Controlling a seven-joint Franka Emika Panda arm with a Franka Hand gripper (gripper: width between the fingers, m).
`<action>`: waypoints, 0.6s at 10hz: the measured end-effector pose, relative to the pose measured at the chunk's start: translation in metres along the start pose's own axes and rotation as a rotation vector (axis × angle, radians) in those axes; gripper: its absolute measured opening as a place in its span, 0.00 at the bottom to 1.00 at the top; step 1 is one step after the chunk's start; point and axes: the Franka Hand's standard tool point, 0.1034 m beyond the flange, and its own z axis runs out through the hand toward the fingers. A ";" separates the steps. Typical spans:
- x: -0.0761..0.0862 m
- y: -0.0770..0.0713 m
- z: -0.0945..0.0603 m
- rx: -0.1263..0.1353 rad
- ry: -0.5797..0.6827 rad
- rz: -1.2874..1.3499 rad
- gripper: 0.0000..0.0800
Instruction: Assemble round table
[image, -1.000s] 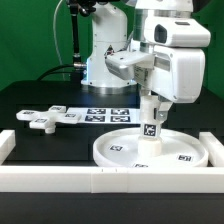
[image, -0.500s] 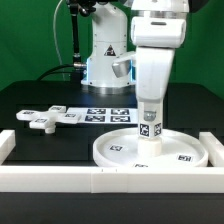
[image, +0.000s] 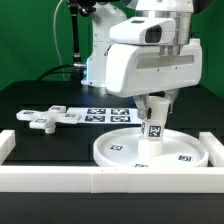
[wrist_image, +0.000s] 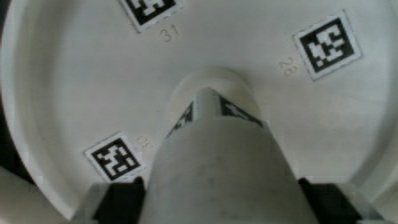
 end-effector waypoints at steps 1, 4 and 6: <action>0.000 0.000 0.000 0.000 -0.001 0.003 0.51; 0.000 0.001 0.000 0.007 0.002 0.184 0.51; -0.002 0.002 0.000 0.017 0.003 0.348 0.51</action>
Offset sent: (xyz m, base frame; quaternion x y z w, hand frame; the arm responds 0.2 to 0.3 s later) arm 0.0000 0.0000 0.0000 0.0000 0.0000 0.1938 0.9810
